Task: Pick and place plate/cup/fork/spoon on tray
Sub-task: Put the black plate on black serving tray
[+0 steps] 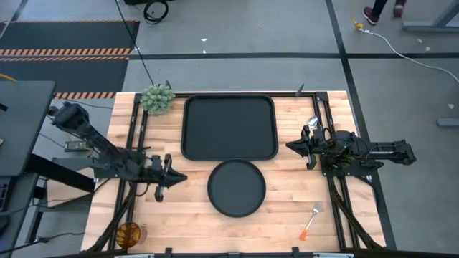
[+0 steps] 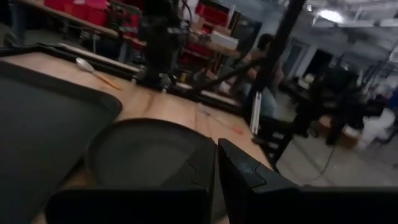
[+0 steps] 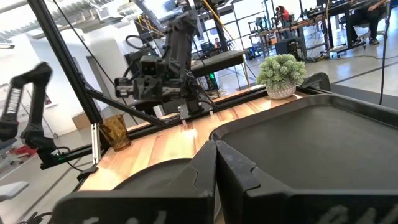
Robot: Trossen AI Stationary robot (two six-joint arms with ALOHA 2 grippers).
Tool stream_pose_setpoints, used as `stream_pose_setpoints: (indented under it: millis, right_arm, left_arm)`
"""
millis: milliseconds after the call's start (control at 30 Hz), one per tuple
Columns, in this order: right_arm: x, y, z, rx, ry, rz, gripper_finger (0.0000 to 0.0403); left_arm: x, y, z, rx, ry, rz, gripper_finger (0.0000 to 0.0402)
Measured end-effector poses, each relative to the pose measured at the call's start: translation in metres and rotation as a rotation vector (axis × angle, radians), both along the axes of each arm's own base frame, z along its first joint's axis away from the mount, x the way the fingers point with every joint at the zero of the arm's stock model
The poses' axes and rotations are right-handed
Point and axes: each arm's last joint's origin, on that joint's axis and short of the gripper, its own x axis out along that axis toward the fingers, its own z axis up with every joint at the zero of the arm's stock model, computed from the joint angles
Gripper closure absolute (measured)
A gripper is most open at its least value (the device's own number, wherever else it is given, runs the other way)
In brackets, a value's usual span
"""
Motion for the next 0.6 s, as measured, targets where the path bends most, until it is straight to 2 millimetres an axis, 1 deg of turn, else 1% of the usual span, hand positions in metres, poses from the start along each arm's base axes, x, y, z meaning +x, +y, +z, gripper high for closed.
stream_pose_setpoints:
  millis: [133,300,400,500,600]
  right_arm:
    - [0.0,0.0,0.0,0.0,0.0,0.0,0.0387]
    - [0.0,0.0,0.0,0.0,0.0,0.0,0.0387]
    - [0.0,0.0,0.0,0.0,0.0,0.0,0.0387]
    - [0.0,0.0,0.0,0.0,0.0,0.0,0.0387]
    - [0.0,0.0,0.0,0.0,-0.001,0.0,0.0387]
  left_arm:
    - [0.018,-0.022,0.001,0.107,0.048,0.025,0.0375]
    - [0.051,-0.052,0.003,0.291,0.085,0.023,0.0374]
    - [0.069,-0.068,-0.003,0.384,0.109,0.015,0.0374]
    - [0.084,-0.082,-0.01,0.431,0.132,0.01,0.0374]
    - [0.097,-0.093,-0.017,0.463,0.161,0.006,0.0363]
